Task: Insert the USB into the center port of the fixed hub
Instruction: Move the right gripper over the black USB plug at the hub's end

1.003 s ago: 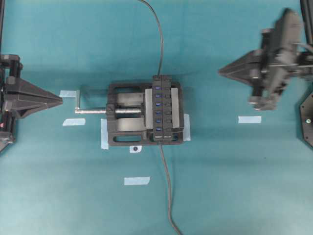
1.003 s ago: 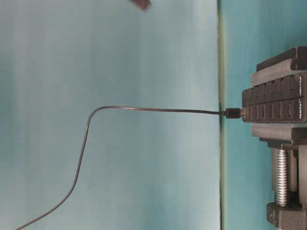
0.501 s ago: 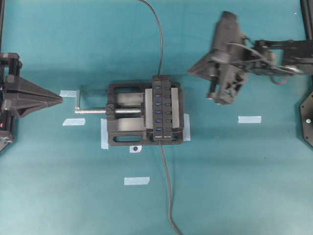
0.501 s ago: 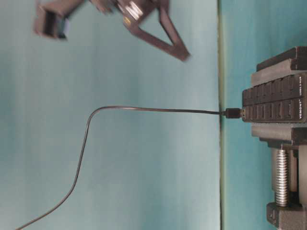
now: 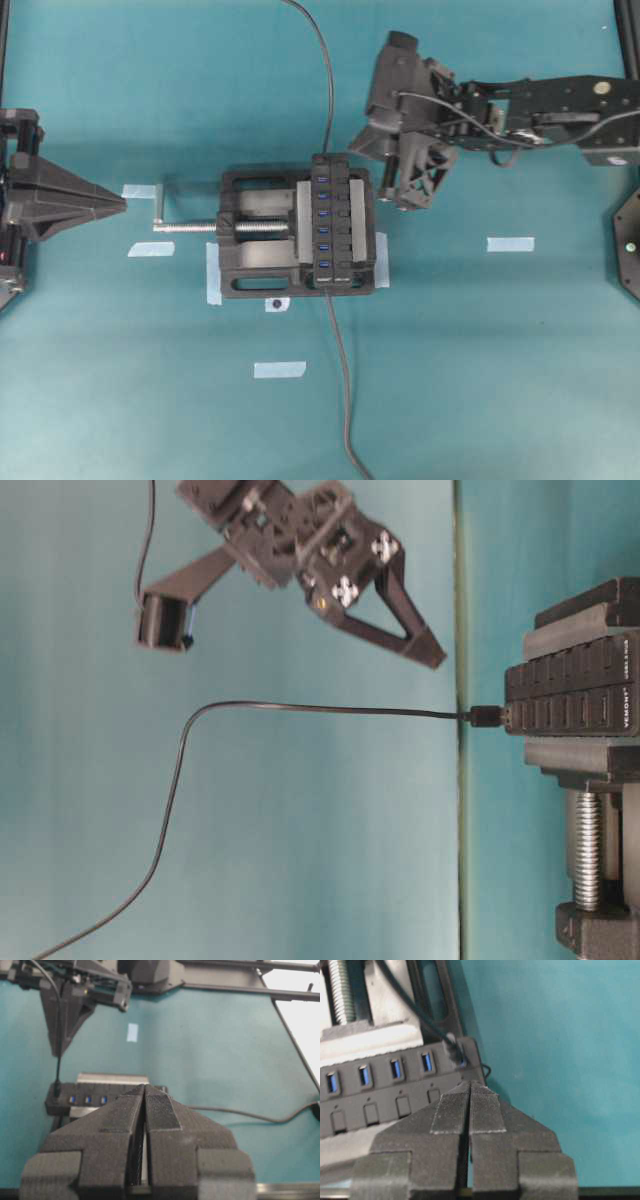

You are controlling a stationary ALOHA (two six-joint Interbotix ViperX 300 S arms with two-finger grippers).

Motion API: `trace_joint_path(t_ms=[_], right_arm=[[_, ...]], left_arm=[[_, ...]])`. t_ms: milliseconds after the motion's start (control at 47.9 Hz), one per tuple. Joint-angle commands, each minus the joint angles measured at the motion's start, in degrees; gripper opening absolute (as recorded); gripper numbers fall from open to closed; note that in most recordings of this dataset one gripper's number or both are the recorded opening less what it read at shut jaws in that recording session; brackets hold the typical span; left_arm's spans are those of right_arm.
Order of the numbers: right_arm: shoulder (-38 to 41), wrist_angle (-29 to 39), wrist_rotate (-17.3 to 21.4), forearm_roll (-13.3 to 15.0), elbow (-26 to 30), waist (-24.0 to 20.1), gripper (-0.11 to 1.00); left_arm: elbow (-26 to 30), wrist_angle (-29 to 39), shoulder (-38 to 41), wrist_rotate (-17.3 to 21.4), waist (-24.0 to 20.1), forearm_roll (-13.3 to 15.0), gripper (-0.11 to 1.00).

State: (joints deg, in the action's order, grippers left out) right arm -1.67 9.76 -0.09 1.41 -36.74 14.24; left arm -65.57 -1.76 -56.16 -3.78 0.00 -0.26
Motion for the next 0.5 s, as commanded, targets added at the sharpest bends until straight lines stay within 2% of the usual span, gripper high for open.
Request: trace_joint_path(t_ms=[0,480], right_arm=[[0.3,-0.8,-0.7,0.0,1.6,0.1,-0.02],[2.4,-1.6,-1.0,0.0,2.6,-0.3,-0.02]], left_arm=[[0.8,-0.2,0.3,0.0,0.0,-0.1,0.00],[0.2,-0.2,-0.5,-1.1,0.1,-0.1,0.00]])
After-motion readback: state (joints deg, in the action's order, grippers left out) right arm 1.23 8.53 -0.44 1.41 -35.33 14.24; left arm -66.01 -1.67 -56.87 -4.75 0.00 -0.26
